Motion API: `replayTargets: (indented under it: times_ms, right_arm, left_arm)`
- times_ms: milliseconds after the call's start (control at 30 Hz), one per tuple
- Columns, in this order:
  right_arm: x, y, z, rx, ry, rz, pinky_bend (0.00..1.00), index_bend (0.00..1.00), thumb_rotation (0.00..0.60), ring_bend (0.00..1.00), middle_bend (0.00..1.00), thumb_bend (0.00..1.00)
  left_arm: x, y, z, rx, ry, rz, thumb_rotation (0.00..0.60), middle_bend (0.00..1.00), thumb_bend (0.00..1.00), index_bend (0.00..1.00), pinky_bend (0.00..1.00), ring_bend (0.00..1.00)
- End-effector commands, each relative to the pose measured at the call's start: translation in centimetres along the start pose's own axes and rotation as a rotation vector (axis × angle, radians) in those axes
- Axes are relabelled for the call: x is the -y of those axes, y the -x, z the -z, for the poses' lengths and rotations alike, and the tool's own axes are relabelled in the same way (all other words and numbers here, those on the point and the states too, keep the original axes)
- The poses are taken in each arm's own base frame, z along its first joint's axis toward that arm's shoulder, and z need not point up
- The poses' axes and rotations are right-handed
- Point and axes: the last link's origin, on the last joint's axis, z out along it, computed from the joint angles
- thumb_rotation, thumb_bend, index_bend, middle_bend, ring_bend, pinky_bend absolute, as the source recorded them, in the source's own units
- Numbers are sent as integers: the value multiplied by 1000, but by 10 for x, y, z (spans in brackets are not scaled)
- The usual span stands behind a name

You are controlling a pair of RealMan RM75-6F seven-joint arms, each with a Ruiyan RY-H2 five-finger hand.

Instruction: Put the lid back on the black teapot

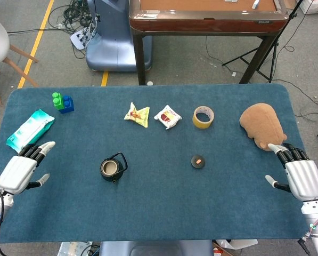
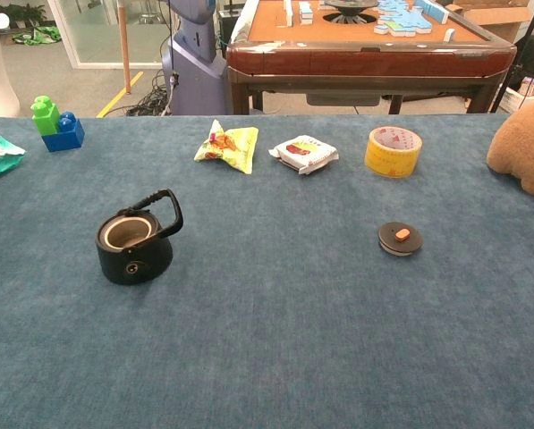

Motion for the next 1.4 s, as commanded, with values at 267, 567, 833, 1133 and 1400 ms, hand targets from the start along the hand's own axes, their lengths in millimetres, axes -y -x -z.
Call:
replayTargets:
  times_ms: [267, 567, 833, 1133, 1400]
  right_arm:
    - [1, -7, -4, -14, 15, 22, 228, 200, 600, 160, 265, 148]
    - [3, -7, -10, -7, 25, 37, 228, 200, 600, 160, 265, 148]
    - [5, -3, -14, 15, 27, 42, 228, 200, 600, 160, 265, 148]
    - [2, -2, -15, 29, 42, 49, 228, 200, 600, 160, 265, 149]
    - [0, -2, -14, 35, 49, 51, 228, 200, 600, 160, 265, 148]
  left_arm:
    - [-31, -13, -65, 77, 156, -124, 600, 255, 272, 8, 101, 214]
    - [-67, -9, -107, 130, 257, -209, 600, 434, 272, 40, 144, 334]
    - [-95, -10, -134, 148, 305, -261, 600, 455, 272, 15, 229, 368]
    - [-127, -2, -152, 174, 381, -298, 600, 484, 271, 0, 270, 406]
    - [-145, 9, -162, 180, 415, -382, 600, 514, 271, 69, 356, 431]
